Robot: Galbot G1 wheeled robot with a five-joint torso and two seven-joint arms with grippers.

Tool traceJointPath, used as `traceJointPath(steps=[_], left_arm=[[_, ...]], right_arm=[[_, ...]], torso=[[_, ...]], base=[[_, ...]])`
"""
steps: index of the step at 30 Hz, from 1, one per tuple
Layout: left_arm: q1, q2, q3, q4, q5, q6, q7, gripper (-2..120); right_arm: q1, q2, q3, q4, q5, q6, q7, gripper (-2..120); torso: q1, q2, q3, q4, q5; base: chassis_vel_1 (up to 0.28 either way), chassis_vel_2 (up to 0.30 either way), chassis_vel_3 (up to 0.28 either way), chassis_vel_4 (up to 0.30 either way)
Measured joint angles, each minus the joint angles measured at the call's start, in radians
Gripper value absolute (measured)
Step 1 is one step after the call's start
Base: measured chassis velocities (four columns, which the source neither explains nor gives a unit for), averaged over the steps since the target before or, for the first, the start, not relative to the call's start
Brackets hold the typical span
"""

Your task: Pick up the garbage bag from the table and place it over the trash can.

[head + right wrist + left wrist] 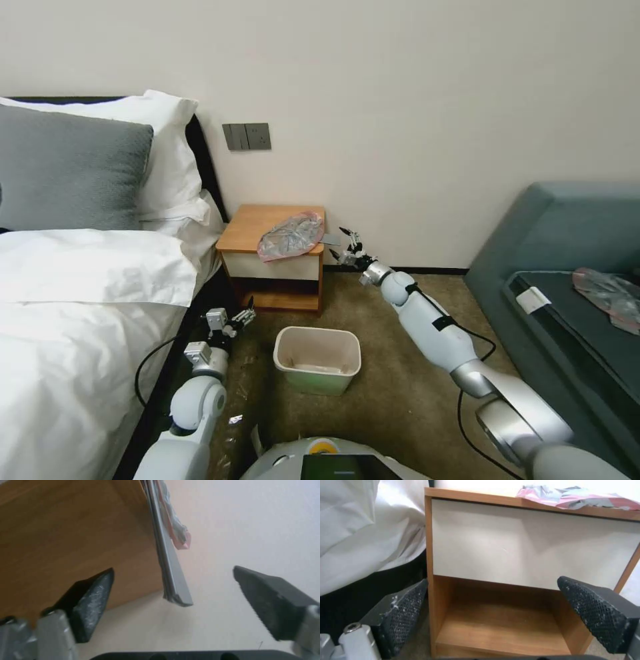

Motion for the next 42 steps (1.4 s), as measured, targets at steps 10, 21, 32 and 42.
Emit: traceJointPath(steps=[10, 21, 32, 42], left_arm=[[-0.001, -0.005, 0.009, -0.004, -0.001, 0.001, -0.005, 99], [-0.002, -0.008, 0.009, -0.004, -0.002, 0.002, -0.006, 99], [-0.012, -0.008, -0.001, -0.002, -0.006, 0.002, -0.007, 99], [-0.025, -0.008, -0.079, -0.002, -0.049, -0.004, -0.02, 99]], right_arm=[[0.012, -0.002, -0.025, 0.0, 0.001, -0.011, -0.006, 48], [0.012, 0.0, -0.024, 0.004, 0.006, -0.015, -0.009, 10], [0.006, -0.021, -0.03, 0.049, 0.047, -0.039, -0.016, 0], [-0.105, -0.072, -0.002, 0.244, 0.186, -0.137, -0.028, 0]], torso=[[0.0, 0.0, 0.0, 0.0001, 0.0002], [0.0, 0.0, 0.0, 0.0, 0.0001], [0.0, 0.0, 0.0, 0.0001, 0.0], [0.0, 0.0, 0.0, 0.0001, 0.0]], base=[[0.0, 0.0, 0.0, 0.0], [0.0, 0.0, 0.0, 0.0], [0.0, 0.0, 0.0, 0.0], [0.0, 0.0, 0.0, 0.0]])
